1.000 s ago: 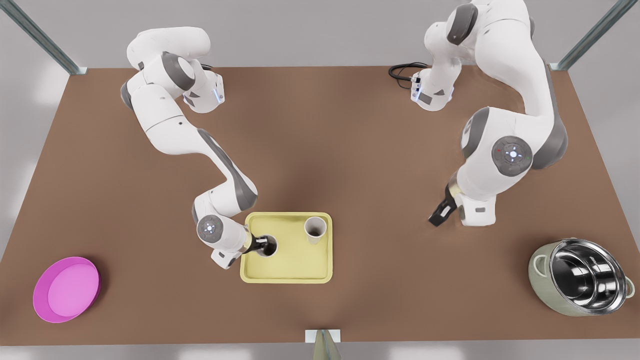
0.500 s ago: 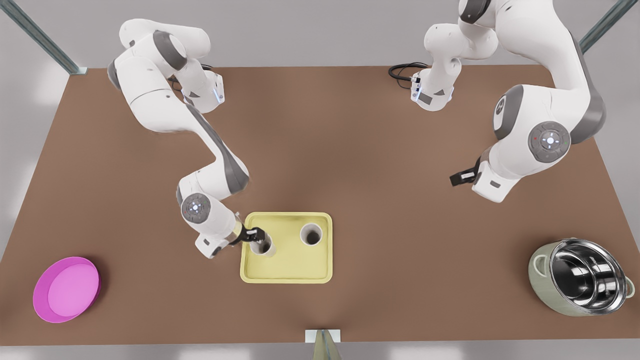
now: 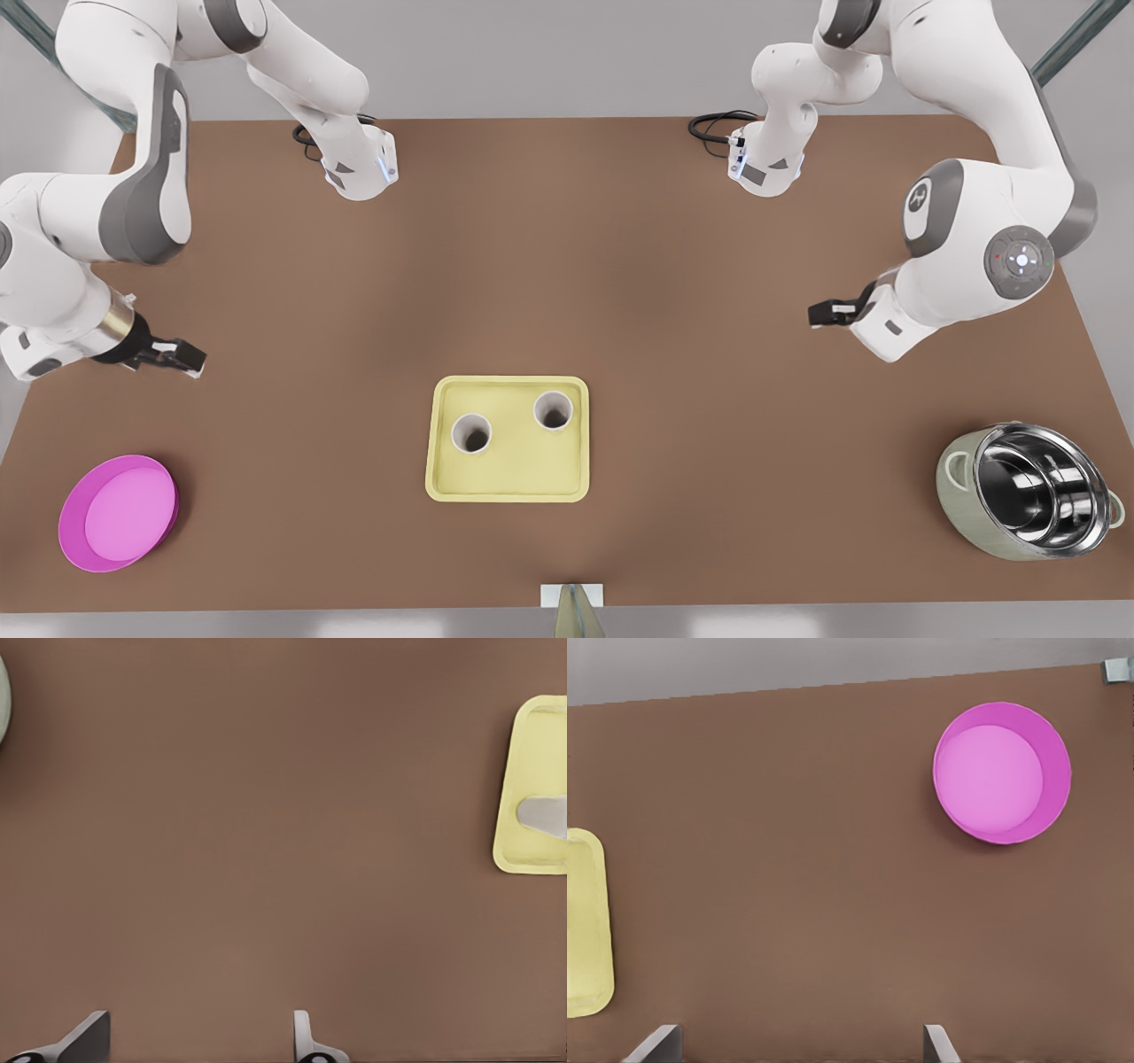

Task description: Use both arms to respectively pick up the white IKEA cups from the middle-left and middle-right positions, then place the white IKEA cups onto the middle-middle tray, ensuring that the cups remain upright and do not tip over

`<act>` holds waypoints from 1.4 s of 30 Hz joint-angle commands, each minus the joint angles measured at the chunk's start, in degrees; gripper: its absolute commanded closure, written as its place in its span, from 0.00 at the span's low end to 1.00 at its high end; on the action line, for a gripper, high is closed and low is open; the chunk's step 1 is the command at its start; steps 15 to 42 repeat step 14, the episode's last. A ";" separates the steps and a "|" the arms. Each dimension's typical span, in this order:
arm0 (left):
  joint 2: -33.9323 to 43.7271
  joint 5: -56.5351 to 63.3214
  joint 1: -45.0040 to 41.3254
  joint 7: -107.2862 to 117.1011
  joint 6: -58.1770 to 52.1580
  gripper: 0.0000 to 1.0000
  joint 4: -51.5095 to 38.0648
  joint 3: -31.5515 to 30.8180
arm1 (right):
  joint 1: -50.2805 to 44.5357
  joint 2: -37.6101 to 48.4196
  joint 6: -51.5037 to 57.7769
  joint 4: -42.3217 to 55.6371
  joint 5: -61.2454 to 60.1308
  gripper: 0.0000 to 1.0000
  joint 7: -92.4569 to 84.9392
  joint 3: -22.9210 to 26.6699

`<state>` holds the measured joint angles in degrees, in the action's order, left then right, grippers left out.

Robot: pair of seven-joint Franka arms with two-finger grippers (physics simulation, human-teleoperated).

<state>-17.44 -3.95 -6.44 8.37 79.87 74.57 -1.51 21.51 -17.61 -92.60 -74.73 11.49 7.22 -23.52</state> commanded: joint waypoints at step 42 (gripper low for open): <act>-0.05 -1.41 0.91 -11.71 -1.91 0.00 0.14 -0.16 | -15.01 8.91 11.12 -3.58 -4.46 0.00 -11.79 16.58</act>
